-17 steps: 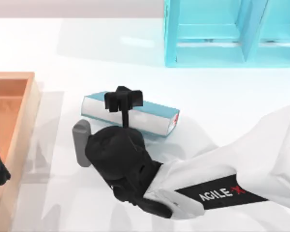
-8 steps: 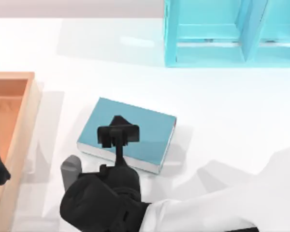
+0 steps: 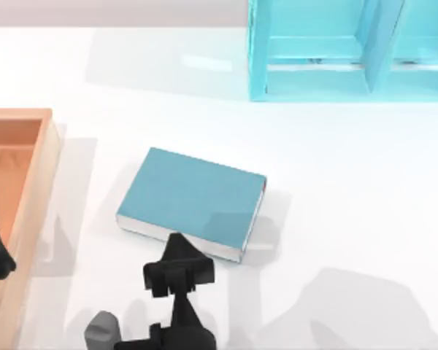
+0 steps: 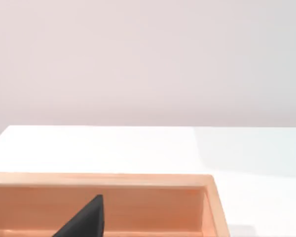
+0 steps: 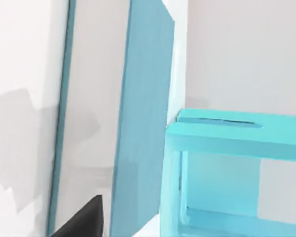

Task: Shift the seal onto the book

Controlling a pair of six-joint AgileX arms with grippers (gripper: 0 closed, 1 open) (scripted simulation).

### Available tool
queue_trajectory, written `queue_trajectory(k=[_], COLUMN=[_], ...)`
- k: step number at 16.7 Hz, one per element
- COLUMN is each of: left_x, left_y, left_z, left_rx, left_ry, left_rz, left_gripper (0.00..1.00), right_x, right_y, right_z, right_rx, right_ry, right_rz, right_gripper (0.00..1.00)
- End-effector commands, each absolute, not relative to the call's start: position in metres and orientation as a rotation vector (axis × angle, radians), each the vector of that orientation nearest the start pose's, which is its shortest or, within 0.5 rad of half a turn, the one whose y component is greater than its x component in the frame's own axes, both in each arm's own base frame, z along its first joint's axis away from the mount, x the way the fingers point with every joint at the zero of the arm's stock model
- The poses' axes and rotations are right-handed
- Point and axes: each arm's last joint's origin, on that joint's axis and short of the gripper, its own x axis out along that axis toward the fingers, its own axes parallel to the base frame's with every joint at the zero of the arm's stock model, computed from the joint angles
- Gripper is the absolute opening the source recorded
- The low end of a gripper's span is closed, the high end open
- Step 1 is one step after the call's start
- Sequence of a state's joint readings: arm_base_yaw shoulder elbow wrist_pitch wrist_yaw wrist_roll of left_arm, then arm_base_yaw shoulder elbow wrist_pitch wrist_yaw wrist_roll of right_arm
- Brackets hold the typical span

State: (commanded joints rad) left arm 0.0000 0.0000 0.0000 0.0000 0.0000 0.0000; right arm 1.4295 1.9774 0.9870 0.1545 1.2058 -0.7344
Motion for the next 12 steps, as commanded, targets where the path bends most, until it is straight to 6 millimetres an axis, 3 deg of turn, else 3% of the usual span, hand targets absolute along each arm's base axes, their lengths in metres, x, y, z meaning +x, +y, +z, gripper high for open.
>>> queue_trajectory(k=[4, 6, 9, 12], left_x=[0.106, 0.106, 0.106, 0.106], left_y=[-0.001, -0.001, -0.001, -0.001], left_z=[0.160, 0.160, 0.160, 0.160], left_rx=[0.000, 0.000, 0.000, 0.000], left_ry=[0.000, 0.000, 0.000, 0.000], left_rz=[0.000, 0.000, 0.000, 0.000], left_gripper=[1.00, 1.00, 1.00, 1.00], right_x=[0.081, 0.090, 0.118, 0.148], right_y=[0.359, 0.344, 0.298, 0.224], right_z=[0.111, 0.113, 0.119, 0.124], right_rx=[-1.542, -1.526, -1.438, -1.258], right_ry=[0.124, 0.161, 0.282, 0.457], right_rz=[0.310, 0.332, 0.353, 0.291], right_gripper=[1.00, 1.00, 1.00, 1.00])
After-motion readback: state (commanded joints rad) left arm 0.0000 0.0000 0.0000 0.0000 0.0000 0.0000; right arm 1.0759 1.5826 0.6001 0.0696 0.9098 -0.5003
